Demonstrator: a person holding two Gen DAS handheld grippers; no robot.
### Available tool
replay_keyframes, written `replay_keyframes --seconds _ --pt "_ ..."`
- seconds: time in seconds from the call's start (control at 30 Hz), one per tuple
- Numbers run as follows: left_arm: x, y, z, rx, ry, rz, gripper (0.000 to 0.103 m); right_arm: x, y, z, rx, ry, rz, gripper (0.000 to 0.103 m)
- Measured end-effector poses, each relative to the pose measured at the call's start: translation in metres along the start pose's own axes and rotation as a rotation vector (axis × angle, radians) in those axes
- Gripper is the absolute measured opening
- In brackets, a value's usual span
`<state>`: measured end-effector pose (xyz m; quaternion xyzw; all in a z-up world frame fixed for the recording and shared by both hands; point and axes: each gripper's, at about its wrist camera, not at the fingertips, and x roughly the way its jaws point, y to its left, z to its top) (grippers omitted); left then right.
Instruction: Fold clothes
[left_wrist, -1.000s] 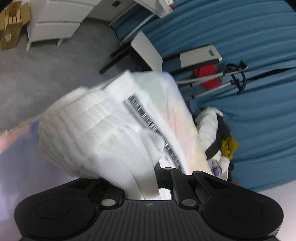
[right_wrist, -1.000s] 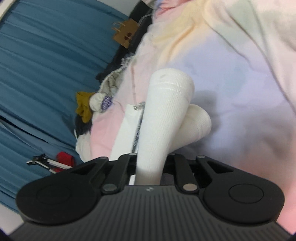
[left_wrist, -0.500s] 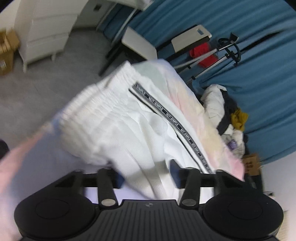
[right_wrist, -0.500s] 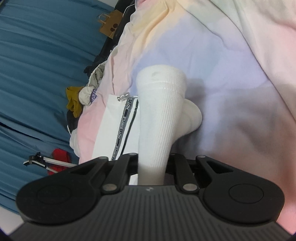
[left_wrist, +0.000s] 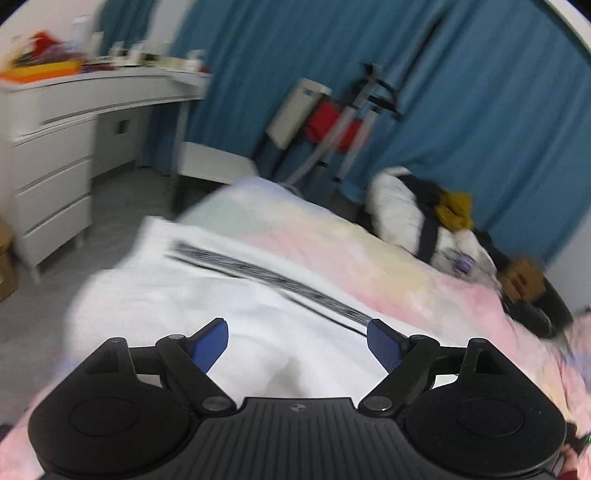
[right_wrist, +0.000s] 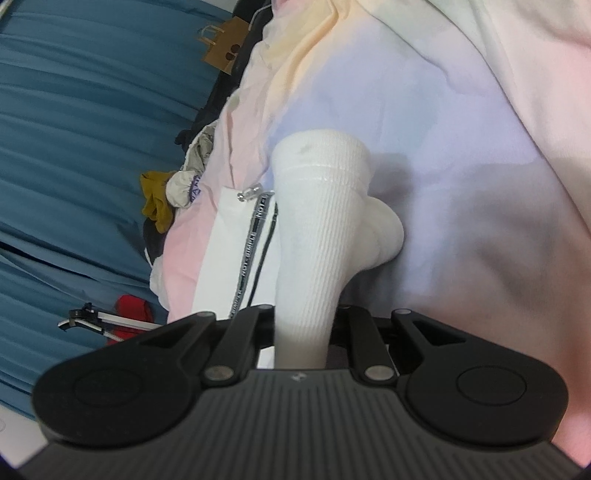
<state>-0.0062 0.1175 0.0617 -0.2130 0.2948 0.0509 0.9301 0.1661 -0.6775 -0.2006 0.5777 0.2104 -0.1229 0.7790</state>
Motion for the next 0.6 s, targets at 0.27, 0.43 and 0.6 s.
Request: replay_keyframes --seconds 0.27,0.43,0.6 --pt "0.115 -0.088 -0.035 0.161 0.035 -0.007 0.084 -0.005 0.005 -0.002 -0.050 -0.032 0.019 0.013" --pt "0.181 -0.097 -0.062 0.233 0.098 0.038 0.082 -0.006 0.003 -0.003 -0.063 -0.036 0.019 0.013" --pt "0.187 -0.097 -0.070 0.248 0.090 0.042 0.085 -0.003 -0.006 -0.001 -0.027 -0.019 -0.003 0.023"
